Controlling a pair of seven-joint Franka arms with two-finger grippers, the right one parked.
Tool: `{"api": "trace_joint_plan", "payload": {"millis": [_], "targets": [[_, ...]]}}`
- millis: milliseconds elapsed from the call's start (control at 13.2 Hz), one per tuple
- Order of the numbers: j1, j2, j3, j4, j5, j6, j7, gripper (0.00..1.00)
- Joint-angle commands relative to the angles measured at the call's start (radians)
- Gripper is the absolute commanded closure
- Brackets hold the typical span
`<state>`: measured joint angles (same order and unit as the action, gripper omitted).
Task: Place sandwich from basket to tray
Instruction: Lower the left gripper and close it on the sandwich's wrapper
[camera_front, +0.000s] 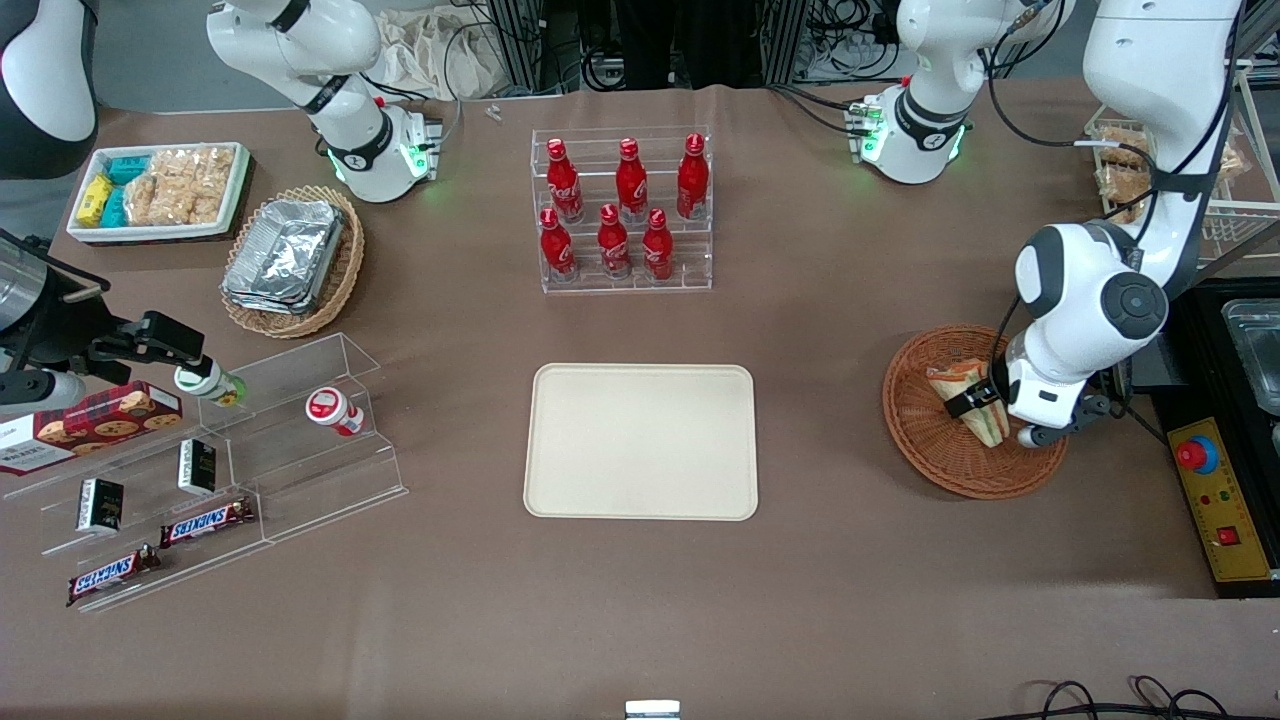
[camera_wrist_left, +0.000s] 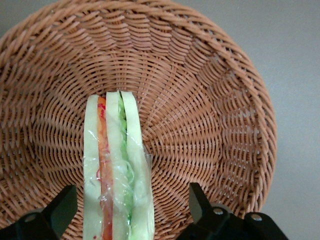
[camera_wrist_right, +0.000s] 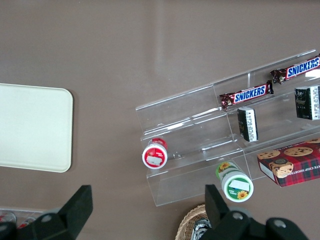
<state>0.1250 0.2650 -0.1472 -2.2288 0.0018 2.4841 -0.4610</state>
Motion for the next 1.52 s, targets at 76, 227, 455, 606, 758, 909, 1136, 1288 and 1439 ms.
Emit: {"api": "trace_joint_plan", "payload": {"millis": [76, 227, 455, 606, 758, 909, 1136, 1288, 1439], "targets": [[0.004, 0.002, -0.003, -0.029, -0.005, 0.045, -0.018, 0.13], [0.004, 0.003, -0.003, -0.031, -0.005, 0.049, -0.018, 0.5], [0.004, 0.003, -0.003, -0.029, -0.005, 0.047, -0.016, 0.86], [0.004, -0.004, -0.003, -0.026, -0.005, 0.038, -0.012, 0.95], [0.004, -0.024, -0.003, -0.015, -0.005, 0.012, 0.002, 0.95], [-0.002, -0.05, -0.005, 0.004, 0.003, -0.031, 0.004, 0.95], [-0.007, -0.082, -0.015, 0.128, 0.007, -0.237, 0.011, 0.92], [-0.007, -0.107, -0.043, 0.228, 0.007, -0.382, 0.018, 0.91], [-0.007, -0.125, -0.08, 0.34, 0.007, -0.55, 0.018, 0.91]]}}
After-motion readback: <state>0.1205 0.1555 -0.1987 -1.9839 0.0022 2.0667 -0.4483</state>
